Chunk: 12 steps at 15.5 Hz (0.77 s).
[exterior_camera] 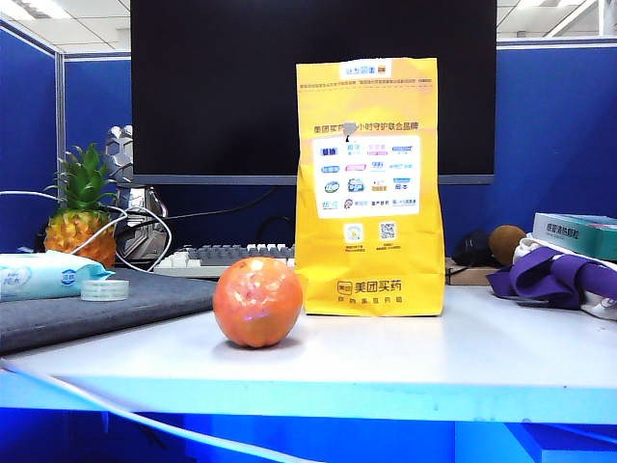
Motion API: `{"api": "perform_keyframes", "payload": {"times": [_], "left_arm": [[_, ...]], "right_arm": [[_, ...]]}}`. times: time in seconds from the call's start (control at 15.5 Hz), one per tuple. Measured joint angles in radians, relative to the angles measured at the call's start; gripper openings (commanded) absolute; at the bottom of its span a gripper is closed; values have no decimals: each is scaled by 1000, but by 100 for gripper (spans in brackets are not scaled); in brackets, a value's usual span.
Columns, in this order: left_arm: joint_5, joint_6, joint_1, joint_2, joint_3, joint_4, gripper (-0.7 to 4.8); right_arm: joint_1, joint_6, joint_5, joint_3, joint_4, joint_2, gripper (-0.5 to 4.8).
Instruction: Pick up the orange and throw it into the yellow paper bag.
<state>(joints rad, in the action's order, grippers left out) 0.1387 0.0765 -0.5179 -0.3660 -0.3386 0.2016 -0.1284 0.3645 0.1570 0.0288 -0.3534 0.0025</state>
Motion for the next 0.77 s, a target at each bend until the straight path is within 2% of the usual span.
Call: {"api": "perform_keyframes", "payload": {"times": [0.26, 0.39, 0.45, 0.52, 0.77], "left_arm": [[-7, 66, 0, -309, -196, -5, 479], [-16, 83, 0, -366, -246, -12, 479], [-30, 127, 0, -383, -273, -32, 479], [-65, 166, 0, -456, -397, -157, 479], [-164, 167, 0, -710, -632, -438, 479]], "right_arm": [[0, -49, -4, 44, 0, 5, 479], [1, -55, -4, 45, 7, 5, 479], [1, -55, -4, 56, 38, 6, 479], [1, -72, -3, 124, 128, 34, 479], [1, -111, 10, 296, 245, 244, 479]]}}
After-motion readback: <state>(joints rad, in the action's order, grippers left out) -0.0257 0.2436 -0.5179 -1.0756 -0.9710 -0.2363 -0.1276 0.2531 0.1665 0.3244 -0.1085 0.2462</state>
